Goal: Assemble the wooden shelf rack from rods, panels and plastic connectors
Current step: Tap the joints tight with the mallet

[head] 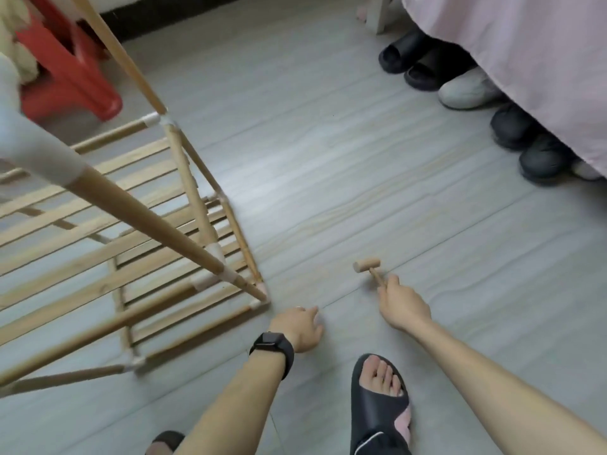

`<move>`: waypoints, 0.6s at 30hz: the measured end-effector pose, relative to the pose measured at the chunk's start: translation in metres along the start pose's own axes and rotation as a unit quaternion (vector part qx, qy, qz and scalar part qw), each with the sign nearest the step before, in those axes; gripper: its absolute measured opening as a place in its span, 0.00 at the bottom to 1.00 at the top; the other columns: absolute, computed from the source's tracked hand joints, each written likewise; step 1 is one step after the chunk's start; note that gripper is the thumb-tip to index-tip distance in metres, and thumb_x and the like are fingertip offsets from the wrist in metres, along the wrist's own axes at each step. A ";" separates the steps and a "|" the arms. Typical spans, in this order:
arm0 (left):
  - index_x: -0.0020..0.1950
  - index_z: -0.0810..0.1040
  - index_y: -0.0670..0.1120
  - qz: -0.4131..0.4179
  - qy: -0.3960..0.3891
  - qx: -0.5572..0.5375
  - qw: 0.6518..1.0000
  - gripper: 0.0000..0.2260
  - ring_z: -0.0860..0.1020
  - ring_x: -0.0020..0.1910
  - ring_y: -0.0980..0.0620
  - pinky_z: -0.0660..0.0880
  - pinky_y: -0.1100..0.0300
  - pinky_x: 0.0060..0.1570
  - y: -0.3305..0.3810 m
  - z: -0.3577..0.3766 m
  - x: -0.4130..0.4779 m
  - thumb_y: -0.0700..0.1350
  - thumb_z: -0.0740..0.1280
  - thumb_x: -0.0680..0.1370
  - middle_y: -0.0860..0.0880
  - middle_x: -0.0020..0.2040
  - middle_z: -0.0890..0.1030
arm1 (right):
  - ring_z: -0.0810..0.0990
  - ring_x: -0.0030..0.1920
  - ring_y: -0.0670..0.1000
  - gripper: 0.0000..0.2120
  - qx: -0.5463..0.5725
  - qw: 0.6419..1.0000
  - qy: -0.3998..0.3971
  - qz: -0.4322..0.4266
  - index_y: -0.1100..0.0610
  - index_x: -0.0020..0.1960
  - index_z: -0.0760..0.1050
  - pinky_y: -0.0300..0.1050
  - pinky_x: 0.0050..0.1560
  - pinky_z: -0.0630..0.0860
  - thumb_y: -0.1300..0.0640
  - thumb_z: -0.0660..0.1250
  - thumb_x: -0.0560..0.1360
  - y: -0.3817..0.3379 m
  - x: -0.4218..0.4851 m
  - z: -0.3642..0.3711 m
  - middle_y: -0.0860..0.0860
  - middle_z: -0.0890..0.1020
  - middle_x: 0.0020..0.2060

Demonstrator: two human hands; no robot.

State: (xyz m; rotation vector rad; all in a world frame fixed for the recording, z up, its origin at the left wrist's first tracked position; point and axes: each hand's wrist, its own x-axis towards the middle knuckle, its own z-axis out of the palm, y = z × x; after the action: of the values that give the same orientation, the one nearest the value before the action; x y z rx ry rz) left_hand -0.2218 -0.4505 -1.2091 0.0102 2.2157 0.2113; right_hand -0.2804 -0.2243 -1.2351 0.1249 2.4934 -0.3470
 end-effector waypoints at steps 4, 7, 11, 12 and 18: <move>0.76 0.68 0.52 -0.008 0.055 0.008 0.998 0.24 0.75 0.67 0.44 0.75 0.50 0.61 0.001 -0.041 -0.052 0.60 0.55 0.83 0.46 0.70 0.75 | 0.77 0.49 0.60 0.11 0.100 0.991 0.041 -0.074 0.50 0.52 0.69 0.52 0.45 0.72 0.46 0.51 0.84 -0.037 -0.032 -0.048 0.52 0.80 0.46; 0.74 0.70 0.54 0.009 0.126 0.027 0.992 0.22 0.76 0.65 0.45 0.76 0.50 0.59 -0.003 -0.076 -0.110 0.60 0.56 0.83 0.47 0.68 0.77 | 0.76 0.45 0.55 0.11 0.203 0.964 0.091 -0.143 0.49 0.48 0.72 0.47 0.39 0.70 0.46 0.56 0.83 -0.076 -0.069 -0.098 0.47 0.80 0.39; 0.69 0.74 0.56 0.018 0.230 0.043 0.972 0.18 0.78 0.61 0.46 0.76 0.51 0.57 -0.012 -0.133 -0.197 0.59 0.58 0.82 0.51 0.64 0.79 | 0.77 0.40 0.47 0.10 0.284 0.909 0.165 -0.256 0.47 0.48 0.76 0.42 0.38 0.68 0.47 0.58 0.83 -0.128 -0.136 -0.172 0.45 0.80 0.36; 0.68 0.76 0.57 0.020 0.263 0.035 0.964 0.17 0.78 0.60 0.46 0.76 0.51 0.57 -0.012 -0.147 -0.220 0.59 0.58 0.82 0.52 0.63 0.80 | 0.77 0.38 0.47 0.10 0.298 0.893 0.178 -0.287 0.46 0.50 0.76 0.44 0.38 0.68 0.47 0.57 0.83 -0.140 -0.155 -0.189 0.45 0.79 0.35; 0.51 0.82 0.50 0.137 0.661 0.058 0.735 0.09 0.80 0.33 0.48 0.77 0.55 0.28 -0.021 -0.179 -0.342 0.49 0.62 0.80 0.52 0.38 0.82 | 0.75 0.33 0.43 0.08 0.284 0.827 0.242 -0.421 0.45 0.49 0.73 0.46 0.38 0.69 0.50 0.56 0.83 -0.193 -0.254 -0.266 0.42 0.80 0.35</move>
State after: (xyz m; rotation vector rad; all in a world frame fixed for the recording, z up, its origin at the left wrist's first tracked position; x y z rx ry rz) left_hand -0.1539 -0.5259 -0.8364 0.3659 3.6745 0.2843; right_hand -0.2575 -0.3387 -0.8362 -0.7723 2.7014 -1.5933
